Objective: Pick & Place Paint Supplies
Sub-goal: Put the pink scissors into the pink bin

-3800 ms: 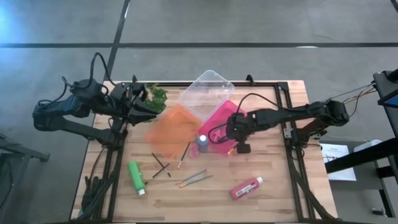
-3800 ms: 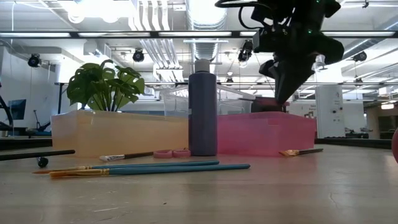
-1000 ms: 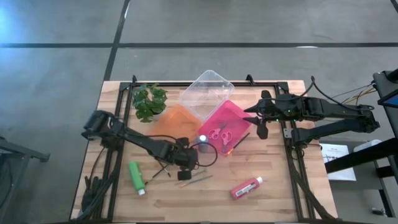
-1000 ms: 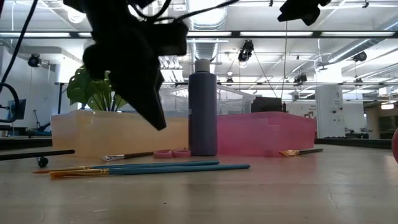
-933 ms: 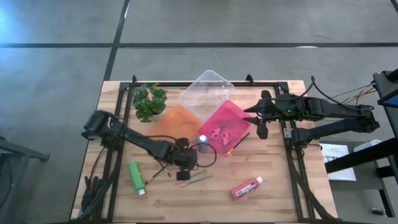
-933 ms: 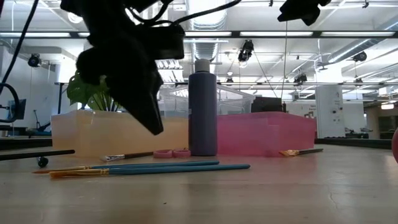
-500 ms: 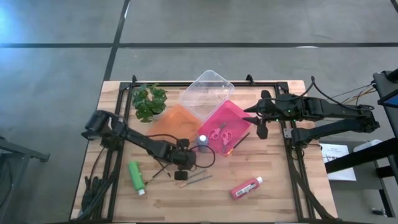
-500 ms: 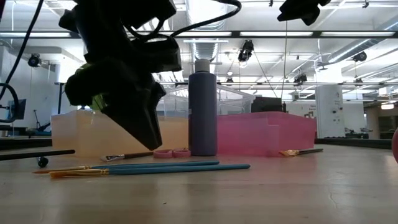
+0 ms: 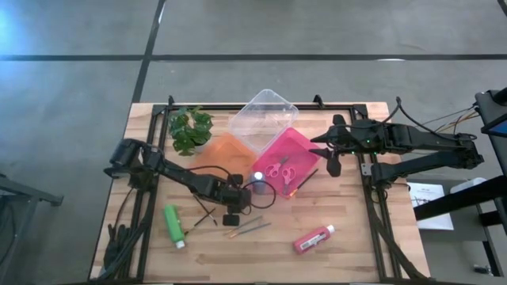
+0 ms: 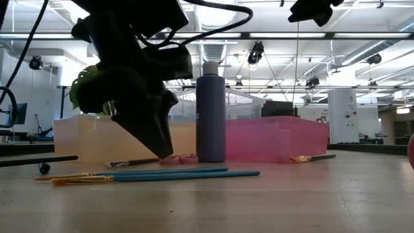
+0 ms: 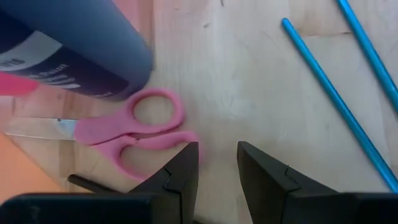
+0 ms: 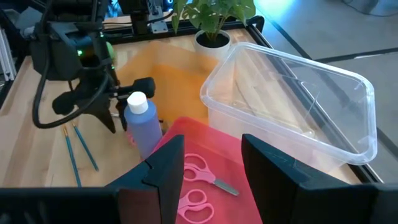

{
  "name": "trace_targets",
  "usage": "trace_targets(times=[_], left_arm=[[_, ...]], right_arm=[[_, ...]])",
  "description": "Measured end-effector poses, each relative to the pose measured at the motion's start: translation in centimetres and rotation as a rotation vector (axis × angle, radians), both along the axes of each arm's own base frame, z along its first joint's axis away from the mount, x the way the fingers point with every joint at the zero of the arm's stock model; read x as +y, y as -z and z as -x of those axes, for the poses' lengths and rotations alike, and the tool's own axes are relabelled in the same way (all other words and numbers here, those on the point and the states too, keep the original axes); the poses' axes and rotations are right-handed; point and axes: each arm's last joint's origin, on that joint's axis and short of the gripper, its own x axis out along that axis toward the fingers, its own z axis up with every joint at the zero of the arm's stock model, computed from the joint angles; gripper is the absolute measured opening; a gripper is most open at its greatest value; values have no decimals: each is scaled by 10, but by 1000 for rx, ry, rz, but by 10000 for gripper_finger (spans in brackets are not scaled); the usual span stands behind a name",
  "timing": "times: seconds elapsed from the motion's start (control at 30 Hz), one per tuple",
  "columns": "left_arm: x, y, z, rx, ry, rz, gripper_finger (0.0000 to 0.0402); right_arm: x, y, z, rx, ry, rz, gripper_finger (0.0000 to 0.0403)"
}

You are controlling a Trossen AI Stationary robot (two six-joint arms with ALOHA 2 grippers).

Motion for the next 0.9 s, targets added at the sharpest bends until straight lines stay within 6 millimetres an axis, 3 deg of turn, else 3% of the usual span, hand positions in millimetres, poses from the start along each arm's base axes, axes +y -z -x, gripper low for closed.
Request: trace_targets(times=[0.67,0.9], left_arm=[[0,9,-4,22,50,79,112],[0,9,-4,22,50,78,65]], right_arm=[[-1,0,0,6,14,12,157],[0,0,0,6,13,12,157]])
